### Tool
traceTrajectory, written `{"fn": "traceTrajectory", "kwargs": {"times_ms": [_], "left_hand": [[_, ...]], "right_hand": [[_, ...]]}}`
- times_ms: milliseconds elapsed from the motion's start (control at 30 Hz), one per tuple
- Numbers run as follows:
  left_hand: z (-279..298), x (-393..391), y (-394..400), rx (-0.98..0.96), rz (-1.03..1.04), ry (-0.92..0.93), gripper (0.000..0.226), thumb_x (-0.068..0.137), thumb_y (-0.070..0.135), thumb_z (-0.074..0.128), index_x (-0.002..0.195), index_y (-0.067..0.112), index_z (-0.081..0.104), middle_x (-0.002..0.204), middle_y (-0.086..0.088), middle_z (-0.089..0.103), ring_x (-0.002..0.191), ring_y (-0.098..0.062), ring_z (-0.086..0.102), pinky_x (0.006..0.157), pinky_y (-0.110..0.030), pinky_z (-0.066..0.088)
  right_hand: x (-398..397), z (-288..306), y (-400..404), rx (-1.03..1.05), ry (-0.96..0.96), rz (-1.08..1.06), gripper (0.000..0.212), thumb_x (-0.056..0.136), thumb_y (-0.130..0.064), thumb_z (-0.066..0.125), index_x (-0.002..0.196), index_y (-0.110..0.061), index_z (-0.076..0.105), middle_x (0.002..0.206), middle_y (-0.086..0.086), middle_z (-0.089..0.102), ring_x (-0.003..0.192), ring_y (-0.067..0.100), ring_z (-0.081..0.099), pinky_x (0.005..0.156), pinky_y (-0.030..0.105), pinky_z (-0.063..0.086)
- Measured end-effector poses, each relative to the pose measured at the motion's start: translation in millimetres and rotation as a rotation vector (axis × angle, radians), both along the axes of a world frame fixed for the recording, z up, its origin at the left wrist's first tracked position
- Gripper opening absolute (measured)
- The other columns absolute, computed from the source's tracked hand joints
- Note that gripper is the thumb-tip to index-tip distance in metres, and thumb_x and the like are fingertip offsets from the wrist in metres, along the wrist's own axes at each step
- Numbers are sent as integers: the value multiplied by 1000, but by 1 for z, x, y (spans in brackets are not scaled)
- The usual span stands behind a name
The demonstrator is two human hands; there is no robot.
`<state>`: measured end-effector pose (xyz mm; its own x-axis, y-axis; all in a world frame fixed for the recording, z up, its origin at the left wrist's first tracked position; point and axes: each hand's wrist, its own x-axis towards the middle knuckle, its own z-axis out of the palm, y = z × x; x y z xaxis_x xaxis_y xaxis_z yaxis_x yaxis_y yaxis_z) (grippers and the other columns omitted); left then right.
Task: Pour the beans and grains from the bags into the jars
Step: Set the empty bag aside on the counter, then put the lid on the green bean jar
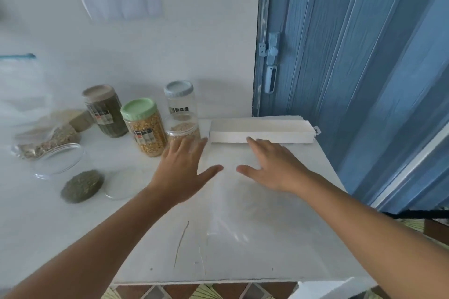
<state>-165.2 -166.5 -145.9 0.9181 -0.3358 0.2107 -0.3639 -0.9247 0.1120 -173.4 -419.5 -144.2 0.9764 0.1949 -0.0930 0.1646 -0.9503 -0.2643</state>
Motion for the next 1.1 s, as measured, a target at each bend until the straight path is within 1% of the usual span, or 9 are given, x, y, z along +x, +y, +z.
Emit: {"fn": "traceTrajectory", "kwargs": {"times_ms": [67,200,433,567,667,767,900,1000,1100], "left_hand": [[18,5,22,14,91,-44,101,84,90,23,160,24,33,161,-8,37,150,-32,28,121,-54,31],[52,5,71,-43,249,-86,92,86,81,40,155,20,40,156,-11,43,147,-35,31,118,-54,32],[70,-12,176,-43,429,-72,92,86,85,41,157,25,37,158,-9,41,149,-33,27,119,-56,33],[65,-16,229,-59,491,-65,86,90,77,52,156,24,38,158,-9,40,148,-32,27,118,-51,32],[51,-12,267,-71,496,-4,97,84,81,55,159,25,30,159,-11,37,147,-35,28,118,-51,33],[38,-4,295,-189,468,120,116,76,81,67,164,24,18,161,-13,32,150,-37,25,119,-53,31],[20,6,315,-419,394,292,134,61,84,72,164,18,18,165,-12,35,150,-30,36,120,-48,35],[8,12,322,-586,357,339,132,56,80,78,161,21,25,157,-8,47,139,-24,50,110,-42,45],[0,19,328,-649,297,342,127,52,78,82,157,27,31,150,-3,54,130,-20,54,102,-37,47]], "right_hand": [[10,17,24,7,-39,57,88,99,-72,39,165,-25,6,172,5,14,157,27,16,126,48,18],[30,43,82,16,-89,176,89,99,-71,42,165,-22,8,171,8,18,155,29,21,124,48,22],[53,56,200,53,-109,312,89,92,-77,43,160,-25,19,163,10,31,149,32,31,117,53,35],[53,52,261,-10,-97,342,90,97,-73,40,165,-23,8,171,10,14,156,31,19,123,51,27],[54,41,301,-57,-75,343,93,96,-76,39,165,-25,4,171,11,15,157,32,18,121,55,29],[58,25,327,-94,-8,288,99,91,-79,45,164,-27,5,168,12,21,155,36,21,116,59,35],[56,2,336,-123,200,171,121,78,-83,63,164,-27,-1,169,16,15,156,38,16,117,55,35],[52,-17,336,-109,317,103,132,72,-79,72,165,-26,-6,170,13,11,156,37,15,118,52,34],[48,-29,332,-38,259,56,127,74,-71,77,164,-25,0,169,9,15,152,34,22,116,48,37]]}}
